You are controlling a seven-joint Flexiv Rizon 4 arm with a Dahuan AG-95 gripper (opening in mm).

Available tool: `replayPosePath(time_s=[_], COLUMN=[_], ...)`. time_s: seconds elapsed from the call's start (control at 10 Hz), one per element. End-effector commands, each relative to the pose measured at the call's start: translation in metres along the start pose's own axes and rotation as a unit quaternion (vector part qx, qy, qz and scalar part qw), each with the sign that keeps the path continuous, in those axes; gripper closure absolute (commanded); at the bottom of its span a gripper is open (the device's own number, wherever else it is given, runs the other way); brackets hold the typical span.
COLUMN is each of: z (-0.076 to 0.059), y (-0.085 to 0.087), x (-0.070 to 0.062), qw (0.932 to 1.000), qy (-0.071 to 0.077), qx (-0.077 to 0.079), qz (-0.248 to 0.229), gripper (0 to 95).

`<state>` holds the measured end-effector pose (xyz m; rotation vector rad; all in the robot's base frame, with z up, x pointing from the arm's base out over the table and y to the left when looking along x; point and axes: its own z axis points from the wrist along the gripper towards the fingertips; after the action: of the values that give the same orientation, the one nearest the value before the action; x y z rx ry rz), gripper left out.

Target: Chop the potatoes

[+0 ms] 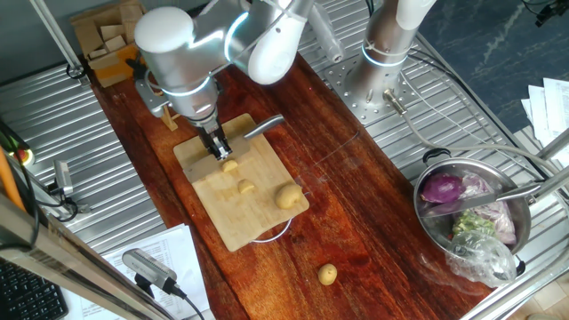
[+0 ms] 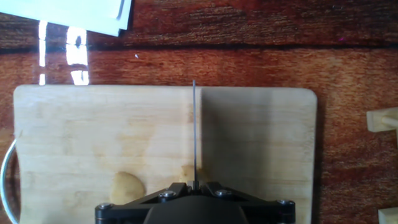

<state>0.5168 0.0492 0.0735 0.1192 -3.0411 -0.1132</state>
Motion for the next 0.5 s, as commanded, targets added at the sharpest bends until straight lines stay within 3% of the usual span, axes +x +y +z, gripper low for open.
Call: replayPosePath(time_s=[0.1, 0.3, 0.5], z=[-0.006, -0.007, 0.004], y=[0.000, 0.000, -0.001], x=[0.000, 0.000, -0.001], qw=[1.0000, 1.0000, 1.0000], qy=[0.003, 0.002, -0.002], qx=[-0.003, -0.004, -0.003], qz=[0.001, 0.001, 0.001], gripper=[95.0, 95.0, 95.0])
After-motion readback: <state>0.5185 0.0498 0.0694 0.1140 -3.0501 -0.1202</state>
